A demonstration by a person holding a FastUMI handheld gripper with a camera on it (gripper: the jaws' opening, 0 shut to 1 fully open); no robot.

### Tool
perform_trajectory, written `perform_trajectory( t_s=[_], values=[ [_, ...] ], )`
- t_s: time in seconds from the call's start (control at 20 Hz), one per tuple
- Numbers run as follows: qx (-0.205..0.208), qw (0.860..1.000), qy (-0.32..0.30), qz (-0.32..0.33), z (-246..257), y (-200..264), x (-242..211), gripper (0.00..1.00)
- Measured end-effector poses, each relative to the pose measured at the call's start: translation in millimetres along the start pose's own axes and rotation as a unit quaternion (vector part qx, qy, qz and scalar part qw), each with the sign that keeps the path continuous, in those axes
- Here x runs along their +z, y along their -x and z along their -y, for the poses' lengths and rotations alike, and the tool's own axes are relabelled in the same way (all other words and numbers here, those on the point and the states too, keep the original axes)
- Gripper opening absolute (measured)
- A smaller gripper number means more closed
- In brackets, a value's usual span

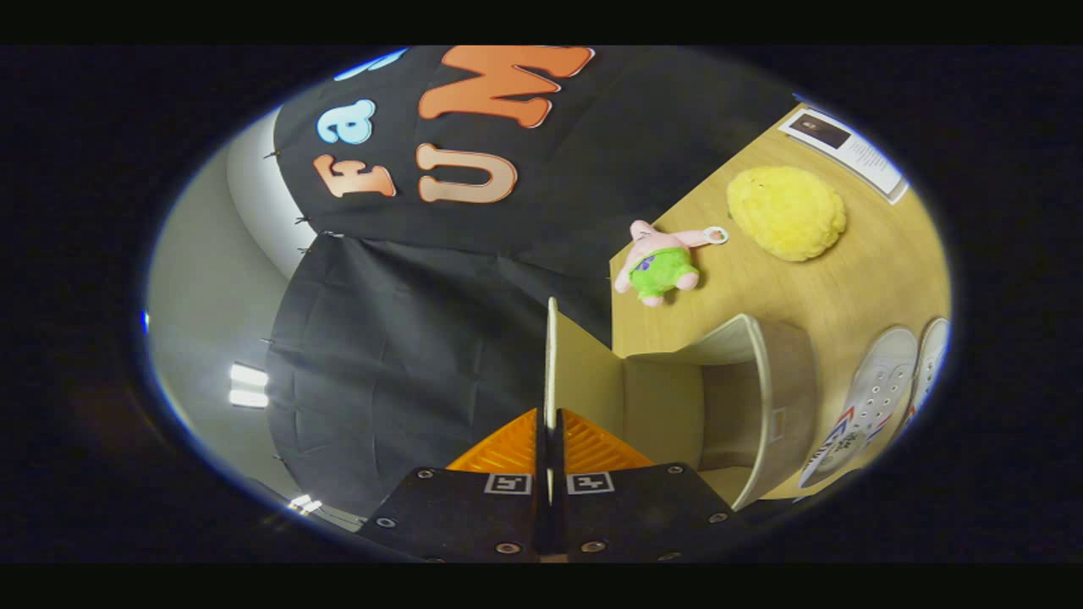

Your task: Open the storage box then place both shoes into the box .Put the left shoe in first, then the right shoe, with the right side of both shoes facing outward in a uniform manner.

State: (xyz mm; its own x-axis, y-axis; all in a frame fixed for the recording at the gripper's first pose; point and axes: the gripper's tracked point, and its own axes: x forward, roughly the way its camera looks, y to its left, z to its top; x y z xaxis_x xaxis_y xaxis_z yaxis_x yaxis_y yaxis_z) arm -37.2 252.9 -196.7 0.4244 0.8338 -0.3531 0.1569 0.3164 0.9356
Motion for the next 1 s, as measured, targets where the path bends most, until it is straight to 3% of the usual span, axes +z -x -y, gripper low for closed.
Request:
perform_trajectory(
  t_s=[0.15, 0.25, 0.4, 0.6, 0.7, 0.75, 0.85, 1.0],
  values=[
    [-0.03, 0.999, 0.036, 0.01, -2, -31, -7, 0.02],
    [-0.011, 0.999, 0.03, 0.007, -20, -43, -18, 0.04],
    [-0.016, 0.999, 0.04, 0.0, -35, -72, -27, 0.07],
    [-0.013, 0.997, 0.057, -0.058, -45, -103, -68, 0.34],
    [-0.014, 0.994, 0.069, -0.081, -49, -112, -82, 0.53],
    [-0.015, 0.993, 0.075, -0.089, -47, -114, -89, 0.69],
    [-0.024, 0.992, 0.083, -0.089, -37, -110, -92, 0.87],
    [-0.072, 0.99, 0.105, -0.067, -3, -103, -77, 0.92]
  ],
)
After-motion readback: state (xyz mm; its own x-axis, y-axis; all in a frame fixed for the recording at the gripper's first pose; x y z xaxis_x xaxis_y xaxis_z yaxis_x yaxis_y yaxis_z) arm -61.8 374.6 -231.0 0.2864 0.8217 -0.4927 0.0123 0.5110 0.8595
